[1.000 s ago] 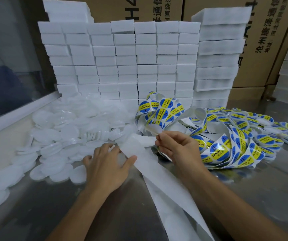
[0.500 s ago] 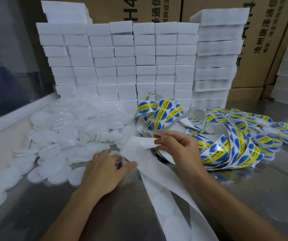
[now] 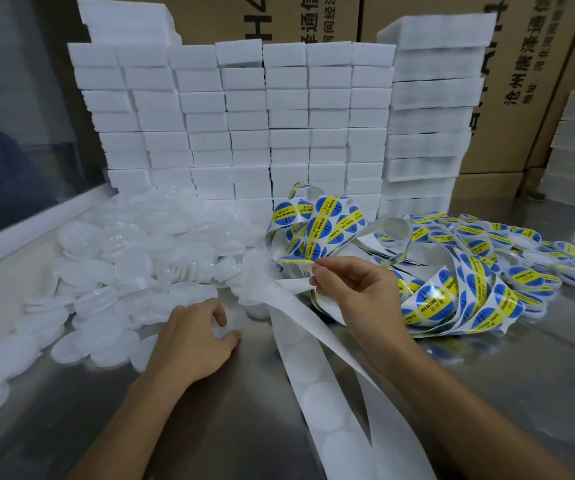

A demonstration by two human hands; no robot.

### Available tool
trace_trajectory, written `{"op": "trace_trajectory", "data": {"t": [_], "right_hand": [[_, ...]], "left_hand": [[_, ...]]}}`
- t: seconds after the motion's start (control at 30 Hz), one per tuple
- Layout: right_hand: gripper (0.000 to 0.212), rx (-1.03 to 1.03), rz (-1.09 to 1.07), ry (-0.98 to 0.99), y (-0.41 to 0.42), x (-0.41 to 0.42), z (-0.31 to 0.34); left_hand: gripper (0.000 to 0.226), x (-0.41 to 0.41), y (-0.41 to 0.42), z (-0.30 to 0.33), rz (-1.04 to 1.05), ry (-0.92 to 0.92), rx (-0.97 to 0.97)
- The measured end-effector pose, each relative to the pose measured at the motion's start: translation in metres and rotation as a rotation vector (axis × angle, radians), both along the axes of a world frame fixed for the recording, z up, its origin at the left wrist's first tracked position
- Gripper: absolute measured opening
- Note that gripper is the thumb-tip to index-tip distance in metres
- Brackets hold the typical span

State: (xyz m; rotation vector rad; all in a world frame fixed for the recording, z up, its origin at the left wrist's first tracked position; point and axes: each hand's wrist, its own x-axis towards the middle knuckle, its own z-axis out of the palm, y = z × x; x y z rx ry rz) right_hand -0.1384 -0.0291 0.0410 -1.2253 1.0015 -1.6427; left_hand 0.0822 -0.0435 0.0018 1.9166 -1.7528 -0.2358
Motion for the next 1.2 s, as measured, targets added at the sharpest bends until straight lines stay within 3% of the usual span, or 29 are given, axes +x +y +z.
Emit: {"op": "trace_trajectory", "data": {"t": [0.1,0.2,0.33,0.47,0.63,0.7,0.73,0.83,0.9,1.03,1.2], "right_hand": [[0.015,-0.001,-0.012,-0.008,0.001,-0.001,0.002],[0.02,0.008,-0.001,-0.032,0.001,-0.004,0.004],[0.012,-0.038,0.004,-0.007,0.003,-0.005,0.006],[0.014,-0.161,0.01,0.125,0.005,0.004,0.003],[0.007,-0.2,0.032,0.191,0.006,0.012,-0.004],[0.004,-0.187,0.038,0.191,0.005,0.012,-0.004],[0.003,-0.187,0.034,0.196,0.005,0.011,-0.003],[0.003,-0.19,-0.005,0.216,0.004,0.01,-0.001],[0.005,-0.182,-0.022,0.209,0.003,0.008,-0.001],[0.013,-0.181,-0.037,0.203,0.003,0.007,0.001],[0.022,-0.122,-0.175,0.042,0.0,0.0,0.005]], "left_hand": [[0.036,-0.003,0.002,0.005,0.09,0.048,-0.13],[0.039,-0.009,0.007,0.015,0.109,0.179,-0.425],[0.045,-0.022,0.017,0.031,-0.062,0.246,-0.849],[0.044,-0.041,0.026,0.031,-0.248,0.139,-1.017],[0.045,-0.056,0.031,0.027,-0.372,0.053,-1.032],[0.046,-0.058,0.031,0.028,-0.396,0.13,-0.985],[0.047,-0.06,0.032,0.029,-0.391,0.259,-0.929],[0.041,-0.065,0.033,0.035,-0.347,0.881,-0.611],[0.03,-0.062,0.029,0.037,-0.32,1.138,-0.444],[0.02,-0.055,0.025,0.038,-0.316,1.361,-0.295],[0.027,-0.051,0.024,0.039,-0.28,1.5,-0.237]]}}
